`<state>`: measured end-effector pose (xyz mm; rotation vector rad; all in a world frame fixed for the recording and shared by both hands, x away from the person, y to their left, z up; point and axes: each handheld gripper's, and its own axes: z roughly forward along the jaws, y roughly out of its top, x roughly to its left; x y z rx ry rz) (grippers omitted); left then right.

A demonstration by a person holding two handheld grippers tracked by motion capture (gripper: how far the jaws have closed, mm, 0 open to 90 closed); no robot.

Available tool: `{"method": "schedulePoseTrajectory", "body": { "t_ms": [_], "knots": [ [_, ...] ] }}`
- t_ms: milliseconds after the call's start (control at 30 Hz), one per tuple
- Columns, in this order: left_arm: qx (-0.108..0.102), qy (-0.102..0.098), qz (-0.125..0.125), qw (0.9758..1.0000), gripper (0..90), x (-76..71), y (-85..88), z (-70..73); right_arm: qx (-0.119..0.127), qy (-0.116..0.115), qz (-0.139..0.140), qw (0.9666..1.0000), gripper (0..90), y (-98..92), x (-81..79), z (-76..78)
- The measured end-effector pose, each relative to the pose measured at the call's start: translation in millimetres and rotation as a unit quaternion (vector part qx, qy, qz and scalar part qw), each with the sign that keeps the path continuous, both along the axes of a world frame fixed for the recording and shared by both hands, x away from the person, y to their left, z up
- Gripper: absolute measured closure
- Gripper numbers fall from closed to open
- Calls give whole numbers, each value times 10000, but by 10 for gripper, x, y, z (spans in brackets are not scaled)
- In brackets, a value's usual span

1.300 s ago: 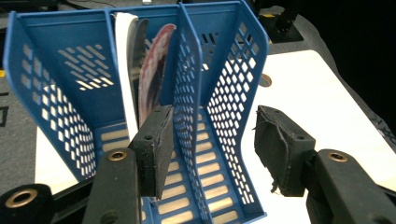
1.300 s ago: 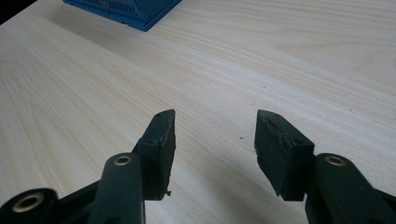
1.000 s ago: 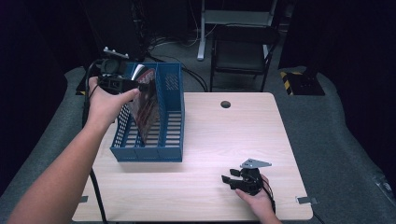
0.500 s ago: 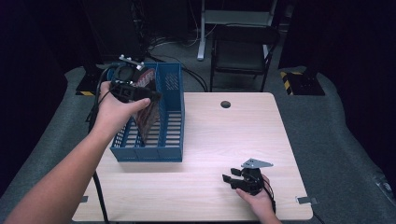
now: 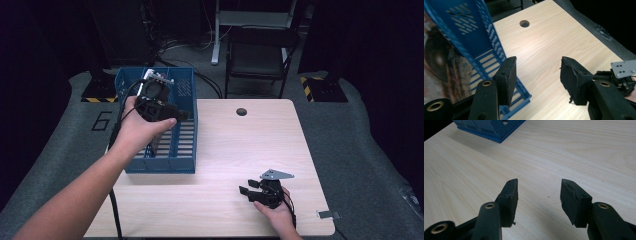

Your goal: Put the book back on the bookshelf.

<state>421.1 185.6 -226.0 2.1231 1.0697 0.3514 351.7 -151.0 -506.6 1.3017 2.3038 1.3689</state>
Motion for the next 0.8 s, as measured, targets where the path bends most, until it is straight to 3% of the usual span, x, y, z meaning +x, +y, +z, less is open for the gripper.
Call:
{"method": "schedulePoseTrajectory", "body": {
  "t_ms": [467,800],
  "knots": [
    [-43,181,-214,9996,469,-91,-50,-269,2,-33,-33,10000,479,-15,-18,36],
    [-31,206,-318,9993,469,-210,-8,-464,-40,-6,-49,10000,477,-15,-29,36]
  ]
}}
